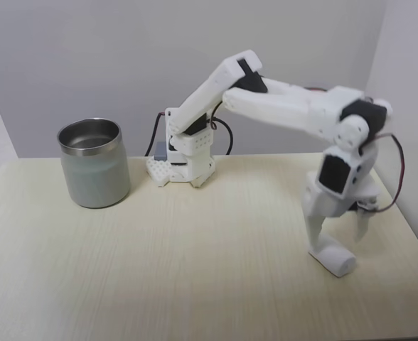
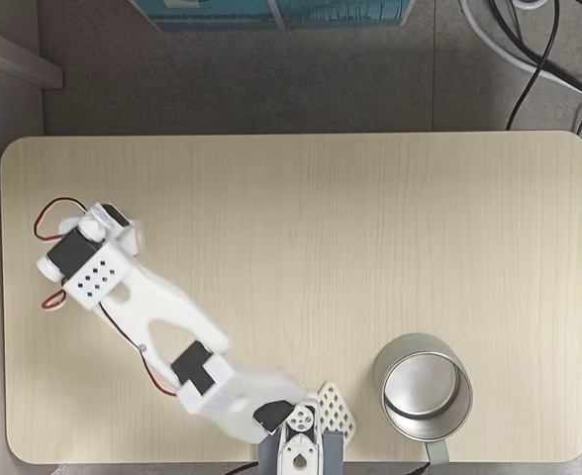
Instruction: Grasp a dressing and put it in the cup.
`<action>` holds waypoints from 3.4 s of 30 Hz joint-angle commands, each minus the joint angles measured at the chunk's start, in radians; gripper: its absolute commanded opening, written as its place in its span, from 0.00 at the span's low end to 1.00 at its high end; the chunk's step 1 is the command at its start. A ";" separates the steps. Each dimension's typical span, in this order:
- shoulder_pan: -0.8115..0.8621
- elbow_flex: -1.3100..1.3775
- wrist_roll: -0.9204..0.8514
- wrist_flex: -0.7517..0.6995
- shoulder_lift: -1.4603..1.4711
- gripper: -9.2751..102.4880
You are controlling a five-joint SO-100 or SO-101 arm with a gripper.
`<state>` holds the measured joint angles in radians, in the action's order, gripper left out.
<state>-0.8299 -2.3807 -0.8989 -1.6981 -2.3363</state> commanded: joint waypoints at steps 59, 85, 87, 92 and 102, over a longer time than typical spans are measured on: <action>0.772 0.565 0.259 -0.120 1.394 0.08; 2.022 0.884 -0.060 -0.138 1.285 0.08; 2.097 0.905 -0.140 -0.138 1.304 0.08; 2.181 0.887 -0.204 -0.137 1.235 0.08; 2.177 0.907 -0.181 -0.132 1.261 0.28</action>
<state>1.3606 -1.4726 -1.0907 -1.7948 -1.1060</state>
